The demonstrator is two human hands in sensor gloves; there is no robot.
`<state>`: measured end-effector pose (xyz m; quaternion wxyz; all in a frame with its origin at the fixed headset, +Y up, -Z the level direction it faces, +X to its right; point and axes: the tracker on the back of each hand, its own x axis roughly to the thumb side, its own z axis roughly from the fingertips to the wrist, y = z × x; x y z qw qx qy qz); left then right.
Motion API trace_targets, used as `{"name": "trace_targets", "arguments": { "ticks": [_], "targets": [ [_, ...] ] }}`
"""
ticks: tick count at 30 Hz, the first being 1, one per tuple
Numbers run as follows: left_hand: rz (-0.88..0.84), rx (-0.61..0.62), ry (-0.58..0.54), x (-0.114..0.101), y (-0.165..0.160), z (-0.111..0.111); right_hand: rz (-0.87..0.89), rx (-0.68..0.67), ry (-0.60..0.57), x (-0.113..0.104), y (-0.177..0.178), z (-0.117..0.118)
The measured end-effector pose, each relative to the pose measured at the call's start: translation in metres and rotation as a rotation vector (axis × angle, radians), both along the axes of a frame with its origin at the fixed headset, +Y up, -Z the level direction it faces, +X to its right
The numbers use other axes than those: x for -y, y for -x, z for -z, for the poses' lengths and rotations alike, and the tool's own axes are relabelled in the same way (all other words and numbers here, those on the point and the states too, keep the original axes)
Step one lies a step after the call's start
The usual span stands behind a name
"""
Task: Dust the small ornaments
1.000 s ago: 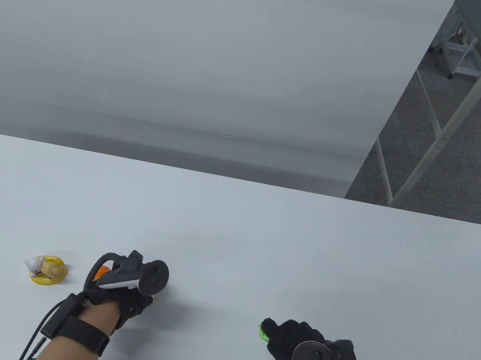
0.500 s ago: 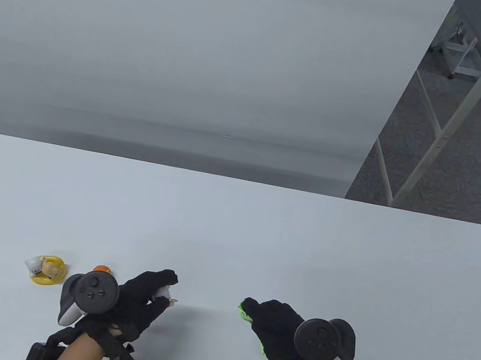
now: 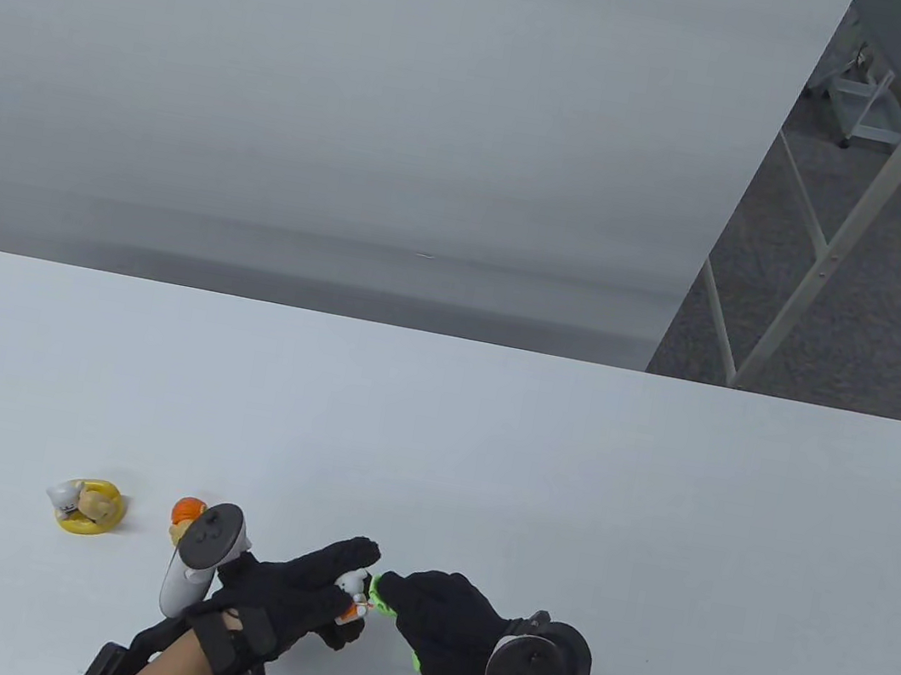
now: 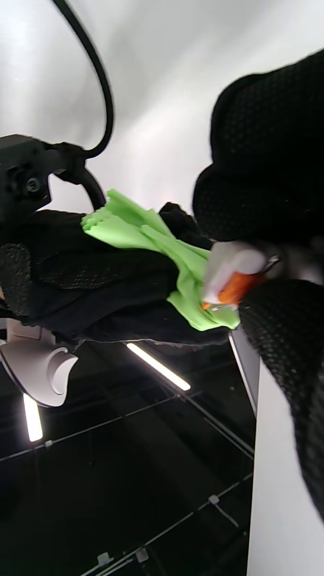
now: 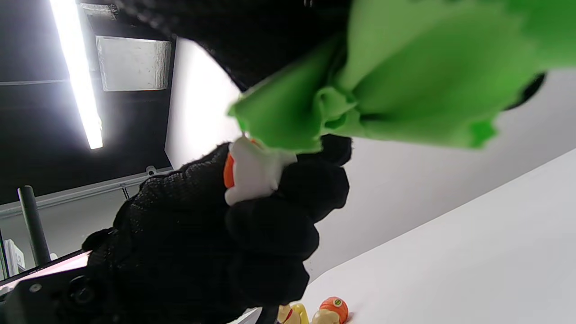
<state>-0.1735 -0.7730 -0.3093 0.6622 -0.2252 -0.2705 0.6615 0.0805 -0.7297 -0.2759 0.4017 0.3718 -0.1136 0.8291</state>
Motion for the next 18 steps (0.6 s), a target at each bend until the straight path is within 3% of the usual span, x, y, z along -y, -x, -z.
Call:
{"name": "trace_targets", "arguments": {
  "ticks": [3, 5, 14, 16, 18],
  "targets": [
    [0.025, -0.052, 0.015, 0.002, -0.002, 0.0, 0.036, -0.017, 0.079, 0.007, 0.001, 0.001],
    [0.022, -0.084, 0.04, 0.002, -0.002, -0.001, 0.041, -0.015, 0.059, 0.006, 0.001, 0.0],
    [-0.13, -0.003, 0.239, 0.01, -0.008, -0.004, 0.105, -0.034, 0.043, -0.003, 0.005, -0.006],
    [-0.098, -0.05, 0.166, 0.004, -0.008, -0.005, 0.11, -0.033, 0.067, -0.002, 0.003, -0.005],
    [0.036, -0.248, -0.124, -0.011, -0.01, -0.006, 0.131, -0.023, 0.114, -0.001, 0.003, -0.002]
  ]
}}
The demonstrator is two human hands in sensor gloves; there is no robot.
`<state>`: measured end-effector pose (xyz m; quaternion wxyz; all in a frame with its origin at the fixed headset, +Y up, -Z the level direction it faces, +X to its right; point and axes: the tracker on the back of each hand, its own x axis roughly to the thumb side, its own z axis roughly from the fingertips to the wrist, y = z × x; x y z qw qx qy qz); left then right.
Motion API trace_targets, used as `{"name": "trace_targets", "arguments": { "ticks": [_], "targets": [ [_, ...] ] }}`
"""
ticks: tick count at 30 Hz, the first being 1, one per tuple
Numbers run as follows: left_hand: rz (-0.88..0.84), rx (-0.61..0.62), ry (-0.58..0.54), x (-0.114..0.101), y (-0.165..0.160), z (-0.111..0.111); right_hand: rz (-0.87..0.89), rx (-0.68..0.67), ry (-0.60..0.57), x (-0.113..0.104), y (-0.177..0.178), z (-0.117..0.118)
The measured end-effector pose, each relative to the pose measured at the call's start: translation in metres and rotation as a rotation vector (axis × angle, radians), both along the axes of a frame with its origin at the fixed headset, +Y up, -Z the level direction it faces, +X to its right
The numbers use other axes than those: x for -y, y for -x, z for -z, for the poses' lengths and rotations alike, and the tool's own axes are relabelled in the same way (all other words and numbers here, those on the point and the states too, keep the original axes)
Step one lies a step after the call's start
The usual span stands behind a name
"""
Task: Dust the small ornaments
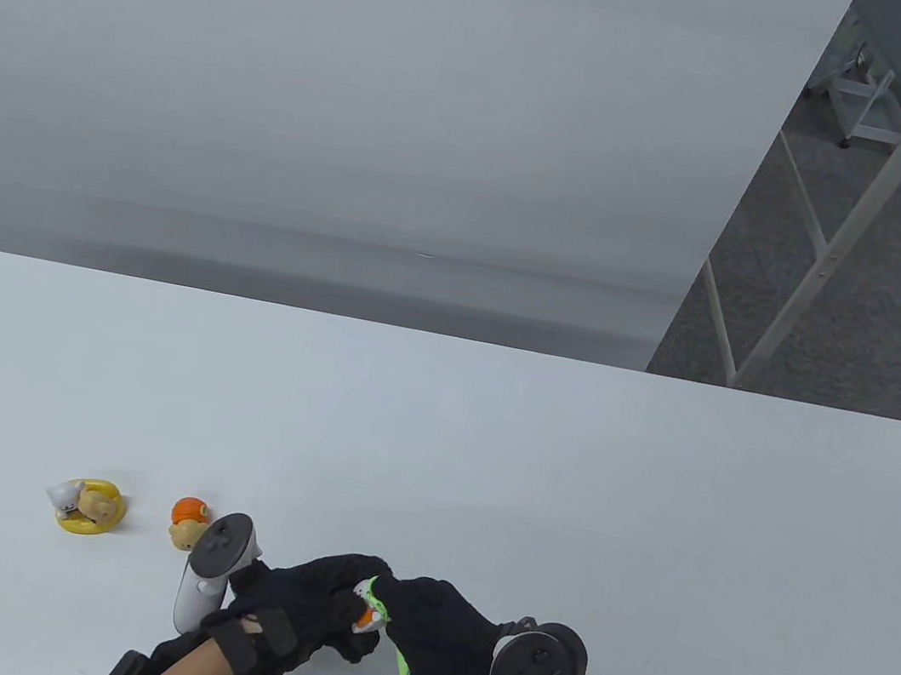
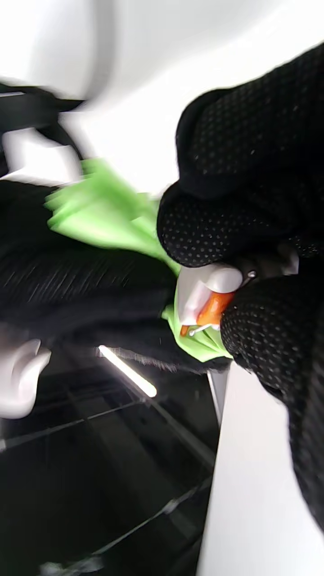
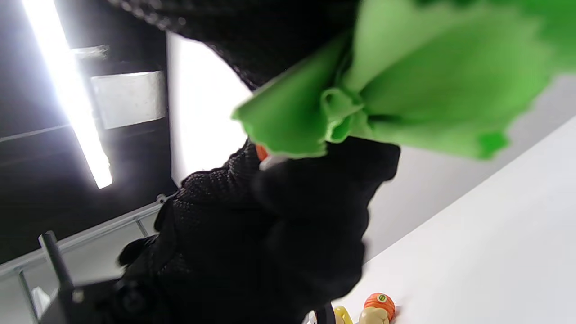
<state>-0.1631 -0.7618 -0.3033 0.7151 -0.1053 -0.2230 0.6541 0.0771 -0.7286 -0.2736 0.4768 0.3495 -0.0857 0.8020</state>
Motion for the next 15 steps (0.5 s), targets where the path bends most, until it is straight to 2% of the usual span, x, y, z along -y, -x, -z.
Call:
{"name": "trace_targets", "arguments": {
  "ticks": [5, 6, 7, 9, 10, 12, 13, 15],
  "targets": [
    [0.11, -0.15, -0.304, -0.013, 0.003, -0.008, -0.038, 0.017, 0.064, 0.001, 0.002, 0.003],
    [0.119, -0.16, -0.311, -0.014, 0.004, -0.007, -0.034, 0.023, 0.099, 0.003, 0.001, 0.004],
    [0.11, -0.149, -0.24, -0.012, 0.005, -0.006, 0.001, 0.019, 0.193, 0.007, -0.002, 0.01],
    [0.052, -0.147, -0.199, -0.011, 0.008, -0.004, 0.045, -0.001, 0.316, 0.011, -0.008, 0.015],
    [0.047, -0.148, -0.186, -0.012, 0.009, -0.003, 0.037, 0.005, 0.325, 0.012, -0.01, 0.016],
    [0.022, -0.118, -0.116, -0.01, 0.01, 0.0, 0.024, 0.047, 0.277, 0.012, -0.016, 0.013],
    [-0.002, -0.069, -0.035, -0.005, 0.01, 0.001, 0.032, 0.055, 0.23, 0.01, -0.018, 0.011],
    [-0.023, 0.04, 0.116, 0.006, 0.006, 0.003, 0.022, 0.04, 0.047, 0.003, -0.018, 0.005]
  ]
}}
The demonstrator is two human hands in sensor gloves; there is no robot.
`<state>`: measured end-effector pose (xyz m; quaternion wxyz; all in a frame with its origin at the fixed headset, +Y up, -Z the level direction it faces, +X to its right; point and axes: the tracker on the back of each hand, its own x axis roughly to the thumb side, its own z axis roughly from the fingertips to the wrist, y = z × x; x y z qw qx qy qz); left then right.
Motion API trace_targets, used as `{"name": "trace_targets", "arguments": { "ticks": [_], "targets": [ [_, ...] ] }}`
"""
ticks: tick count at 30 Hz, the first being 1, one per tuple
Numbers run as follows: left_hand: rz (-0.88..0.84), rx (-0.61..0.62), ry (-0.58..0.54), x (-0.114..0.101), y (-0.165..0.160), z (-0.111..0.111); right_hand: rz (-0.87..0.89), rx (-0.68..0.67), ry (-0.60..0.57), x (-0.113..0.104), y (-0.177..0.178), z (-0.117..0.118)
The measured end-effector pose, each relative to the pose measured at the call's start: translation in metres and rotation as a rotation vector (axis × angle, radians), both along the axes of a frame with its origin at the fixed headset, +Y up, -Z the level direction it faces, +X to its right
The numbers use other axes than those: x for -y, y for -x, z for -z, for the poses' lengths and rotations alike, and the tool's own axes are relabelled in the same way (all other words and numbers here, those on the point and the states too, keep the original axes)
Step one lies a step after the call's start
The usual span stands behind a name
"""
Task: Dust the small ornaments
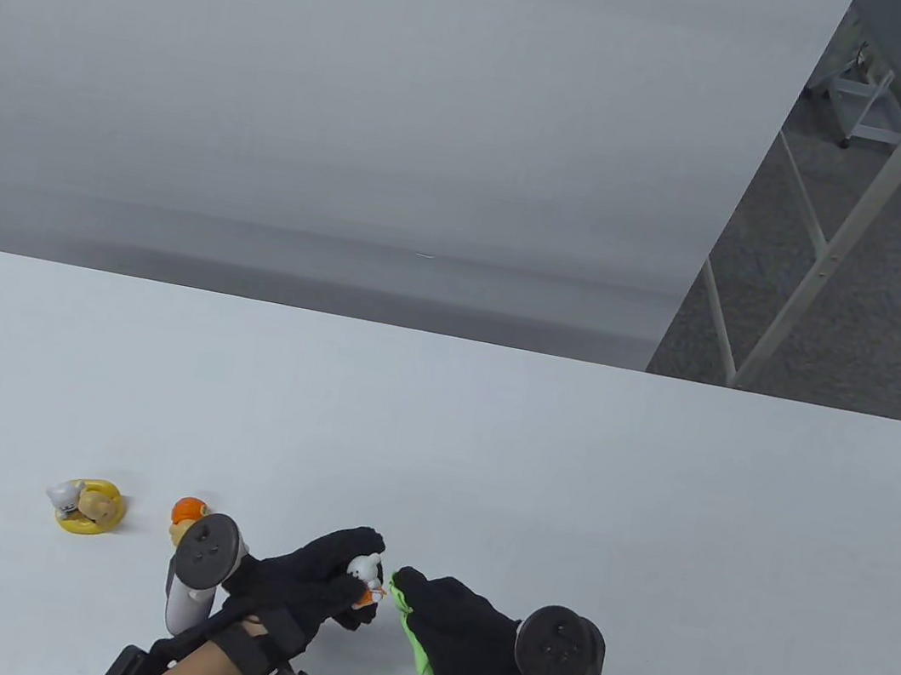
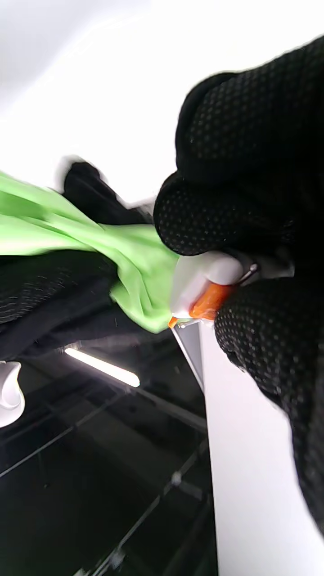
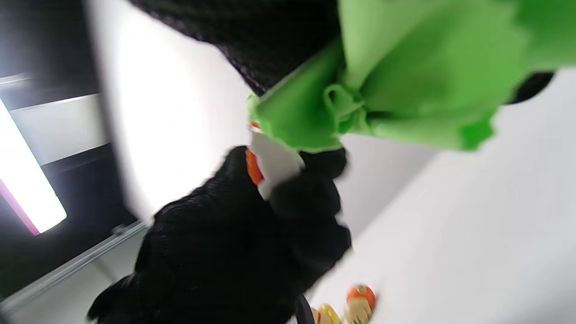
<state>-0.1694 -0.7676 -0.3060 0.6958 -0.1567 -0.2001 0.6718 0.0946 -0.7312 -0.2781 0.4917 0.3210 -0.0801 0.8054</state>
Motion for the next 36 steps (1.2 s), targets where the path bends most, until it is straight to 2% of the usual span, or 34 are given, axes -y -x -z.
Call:
{"name": "trace_targets", "arguments": {
  "ticks": [2, 5, 9, 12, 15, 22, 24, 27, 29, 30, 31, 33, 35, 36],
  "targets": [
    [-0.04, 0.098, 0.093, 0.009, -0.006, 0.0, -0.034, 0.011, -0.094, -0.006, 0.003, -0.006],
    [-0.057, 0.169, 0.11, 0.01, -0.017, -0.003, -0.077, -0.034, -0.111, -0.004, 0.011, -0.008],
    [0.039, 0.042, -0.034, 0.003, -0.014, -0.005, -0.056, -0.014, -0.058, 0.003, 0.01, -0.005],
    [-0.005, -0.043, -0.089, -0.002, -0.013, -0.008, -0.031, 0.022, -0.096, 0.002, 0.013, -0.008],
    [0.051, -0.074, -0.19, -0.006, -0.011, -0.008, -0.033, 0.045, -0.091, 0.004, 0.015, -0.01],
    [0.105, -0.195, -0.288, -0.011, -0.008, -0.009, -0.014, 0.083, -0.048, 0.005, 0.023, -0.008],
    [0.126, -0.215, -0.313, -0.013, -0.007, -0.009, -0.005, 0.09, -0.014, 0.006, 0.023, -0.005],
    [0.149, -0.216, -0.385, -0.017, -0.007, -0.011, 0.009, 0.072, 0.125, 0.009, 0.022, 0.001],
    [0.226, -0.189, -0.447, -0.019, -0.006, -0.006, 0.038, 0.009, 0.349, 0.013, 0.017, 0.013],
    [0.215, -0.153, -0.396, -0.018, -0.005, -0.003, 0.021, -0.016, 0.433, 0.014, 0.013, 0.017],
    [0.206, -0.132, -0.352, -0.018, -0.004, -0.002, 0.014, -0.011, 0.427, 0.013, 0.01, 0.017],
    [0.225, -0.165, -0.344, -0.019, 0.002, -0.001, -0.005, 0.107, 0.271, 0.008, 0.004, 0.014],
    [0.249, -0.148, -0.234, -0.015, 0.004, -0.001, -0.066, 0.123, 0.064, -0.003, 0.006, 0.005],
    [0.228, -0.157, -0.22, -0.012, 0.004, -0.001, -0.094, 0.083, -0.02, -0.01, 0.013, 0.001]
  ]
}}
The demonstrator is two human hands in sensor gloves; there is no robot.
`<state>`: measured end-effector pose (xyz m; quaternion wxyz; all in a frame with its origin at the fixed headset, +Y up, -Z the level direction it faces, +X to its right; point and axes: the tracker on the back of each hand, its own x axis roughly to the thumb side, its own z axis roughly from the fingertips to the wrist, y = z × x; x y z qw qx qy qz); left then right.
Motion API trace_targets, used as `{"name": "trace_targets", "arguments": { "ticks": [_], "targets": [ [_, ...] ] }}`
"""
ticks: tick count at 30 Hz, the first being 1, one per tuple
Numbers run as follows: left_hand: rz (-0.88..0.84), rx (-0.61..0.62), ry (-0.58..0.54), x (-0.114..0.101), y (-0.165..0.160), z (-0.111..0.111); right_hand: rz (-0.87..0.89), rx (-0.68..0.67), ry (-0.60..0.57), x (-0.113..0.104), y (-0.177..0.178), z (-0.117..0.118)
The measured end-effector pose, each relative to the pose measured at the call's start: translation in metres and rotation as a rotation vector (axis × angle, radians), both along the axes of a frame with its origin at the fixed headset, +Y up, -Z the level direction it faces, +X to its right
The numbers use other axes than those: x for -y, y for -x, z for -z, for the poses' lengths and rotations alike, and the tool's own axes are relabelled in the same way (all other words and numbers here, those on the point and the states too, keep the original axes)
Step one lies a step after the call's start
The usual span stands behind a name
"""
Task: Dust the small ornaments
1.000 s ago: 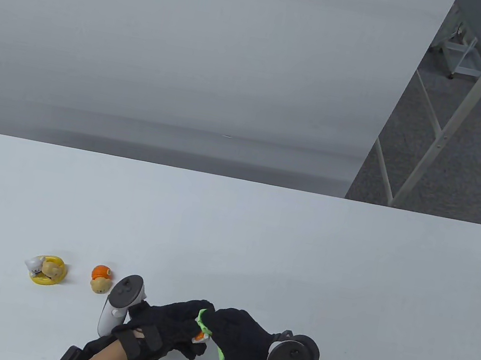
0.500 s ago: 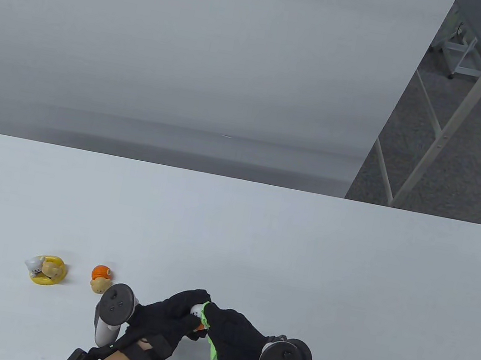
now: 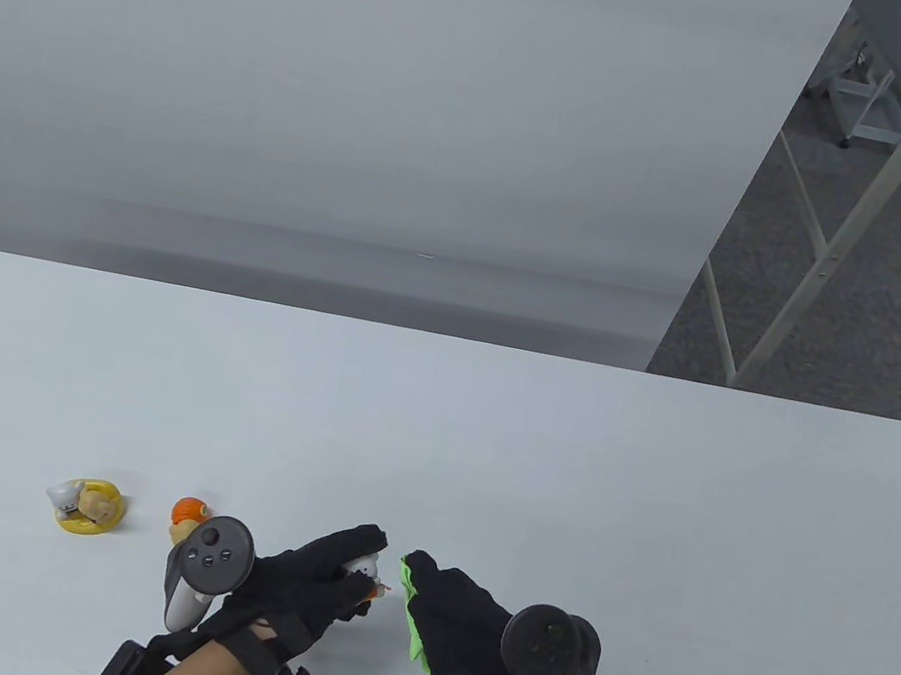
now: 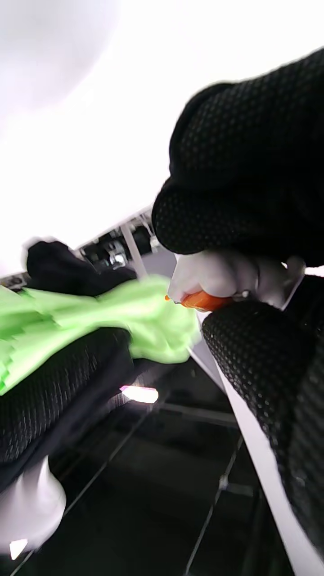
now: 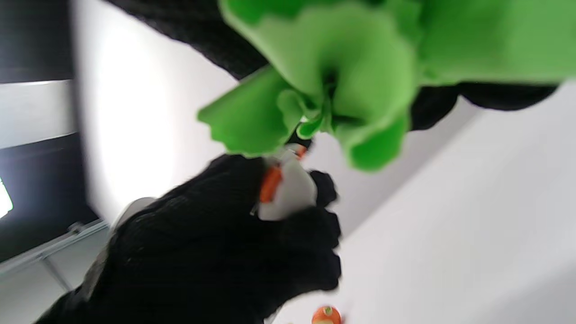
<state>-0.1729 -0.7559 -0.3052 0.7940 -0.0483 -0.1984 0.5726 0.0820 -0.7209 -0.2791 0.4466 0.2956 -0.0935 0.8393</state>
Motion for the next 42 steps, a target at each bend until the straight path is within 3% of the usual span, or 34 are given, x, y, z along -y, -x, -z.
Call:
{"name": "trace_targets", "arguments": {
  "ticks": [2, 6, 9, 12, 14, 18, 22, 24, 26, 31, 35, 42],
  "targets": [
    [-0.072, 0.045, 0.075, 0.005, -0.005, 0.0, -0.111, -0.035, -0.092, -0.008, 0.013, -0.008],
    [-0.393, 0.237, 0.234, 0.012, -0.01, 0.001, -0.25, 0.027, -0.231, -0.008, 0.016, -0.012],
    [-0.325, 0.154, 0.206, 0.011, -0.009, 0.0, -0.213, 0.003, -0.219, -0.004, 0.016, -0.016],
    [-0.265, 0.086, 0.181, 0.01, -0.012, -0.004, -0.271, -0.024, -0.312, -0.005, 0.023, -0.026],
    [-0.168, 0.083, 0.104, 0.006, -0.014, -0.007, -0.308, -0.026, -0.344, -0.008, 0.029, -0.028],
    [-0.114, 0.138, 0.032, -0.001, -0.016, -0.009, -0.254, 0.012, -0.245, -0.013, 0.023, -0.016],
    [-0.319, 0.091, 0.086, 0.003, -0.012, -0.007, -0.199, 0.021, -0.205, -0.01, 0.018, -0.014],
    [-0.327, 0.045, 0.118, 0.004, -0.01, -0.008, -0.218, 0.011, -0.225, -0.009, 0.021, -0.018],
    [-0.28, -0.016, 0.124, 0.006, -0.007, -0.008, -0.254, -0.026, -0.264, -0.007, 0.027, -0.024],
    [-0.024, 0.056, 0.003, -0.008, -0.013, -0.01, -0.239, -0.008, -0.235, -0.009, 0.028, -0.019],
    [-0.169, 0.138, 0.053, -0.005, -0.014, -0.009, -0.233, 0.047, -0.204, -0.01, 0.02, -0.012],
    [-0.45, 0.082, 0.181, 0.009, -0.002, -0.002, -0.197, -0.03, -0.141, -0.005, 0.027, -0.018]
  ]
}}
